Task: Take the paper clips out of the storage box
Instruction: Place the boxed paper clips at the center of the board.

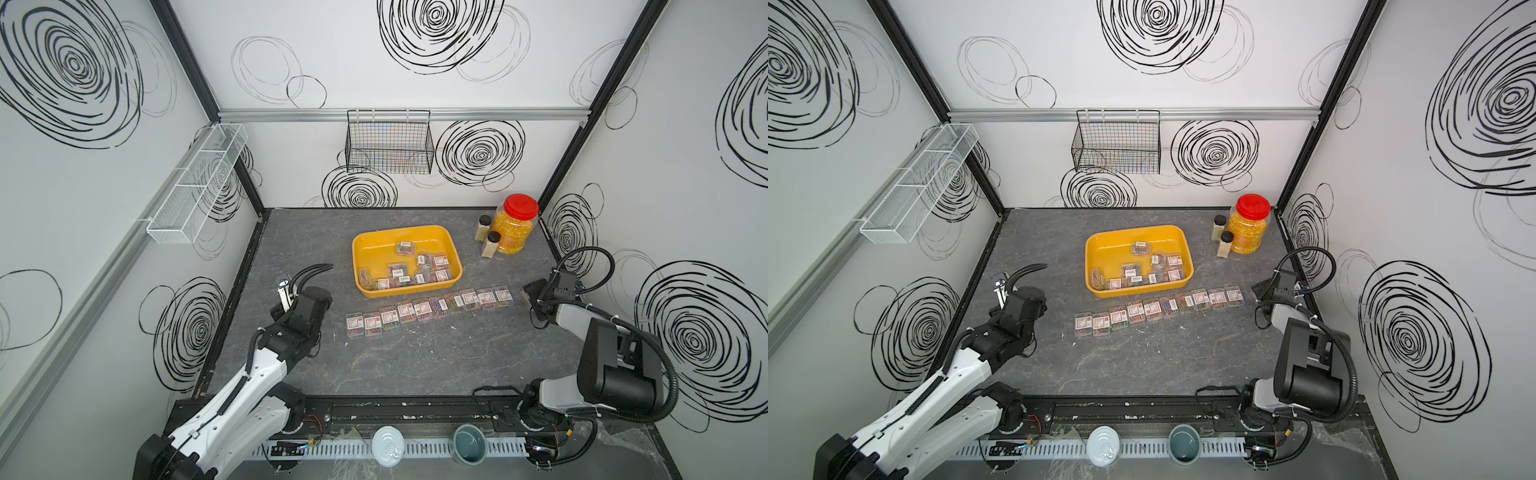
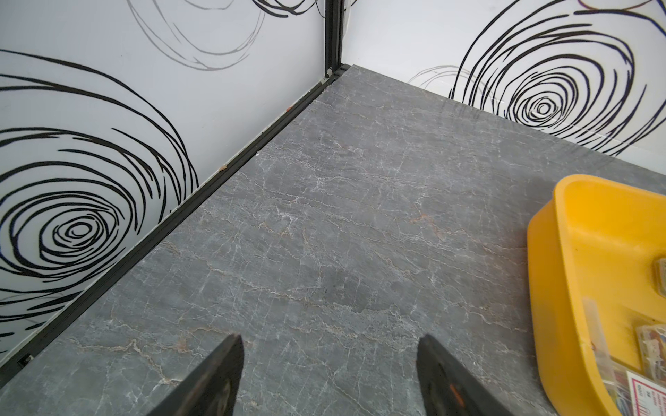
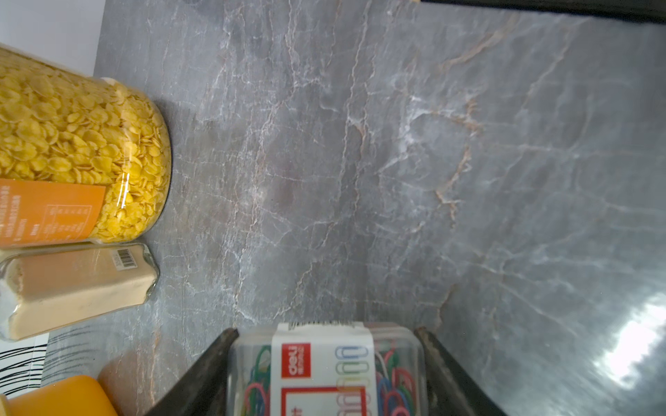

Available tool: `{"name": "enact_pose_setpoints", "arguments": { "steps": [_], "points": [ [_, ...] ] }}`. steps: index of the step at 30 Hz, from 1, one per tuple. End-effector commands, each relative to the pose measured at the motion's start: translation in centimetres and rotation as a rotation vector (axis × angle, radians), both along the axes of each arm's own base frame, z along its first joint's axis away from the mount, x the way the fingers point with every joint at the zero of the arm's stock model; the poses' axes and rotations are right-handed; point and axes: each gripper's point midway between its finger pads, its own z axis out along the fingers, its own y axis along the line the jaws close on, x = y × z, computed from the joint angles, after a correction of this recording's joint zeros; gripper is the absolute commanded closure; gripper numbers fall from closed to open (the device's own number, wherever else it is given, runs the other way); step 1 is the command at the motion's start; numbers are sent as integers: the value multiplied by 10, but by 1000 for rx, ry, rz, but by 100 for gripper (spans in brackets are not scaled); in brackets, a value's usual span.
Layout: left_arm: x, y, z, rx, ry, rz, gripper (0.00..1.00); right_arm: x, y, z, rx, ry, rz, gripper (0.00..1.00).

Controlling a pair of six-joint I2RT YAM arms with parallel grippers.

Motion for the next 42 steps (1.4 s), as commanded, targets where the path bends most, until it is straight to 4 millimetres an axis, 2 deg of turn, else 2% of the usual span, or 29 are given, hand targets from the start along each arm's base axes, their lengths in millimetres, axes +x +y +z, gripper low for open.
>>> {"name": "enact_pose_setpoints", "arguments": {
  "steps": [1, 11, 13, 17, 20, 26, 30, 36, 42],
  "points": [
    [0, 4, 1, -6, -15, 22, 20, 20, -3, 8, 10, -55, -1, 32],
    [2, 4, -1, -2, -4, 23, 21, 35, 11, -7, 53, -54, 58, 27],
    [2, 4, -1, -3, -4, 24, 21, 36, 12, -7, 51, -56, 63, 20],
    [1, 5, -1, -2, -5, 29, 20, 37, 16, -8, 60, -57, 83, 13],
    [2, 4, -2, -5, -3, 23, 21, 38, 21, -5, 71, -75, 105, 11],
    [2, 4, -1, -5, -5, 21, 20, 37, 19, -1, 36, -85, 114, 4],
    [2, 5, -1, -4, -9, 27, 20, 34, 14, 6, 12, -97, 96, 4],
    [1, 5, -1, -9, -6, 23, 20, 25, -5, 30, -74, -121, 8, 2],
    [1, 5, -1, -9, -11, 25, 20, 42, -5, 42, -120, -185, 53, 0]
  ]
}}
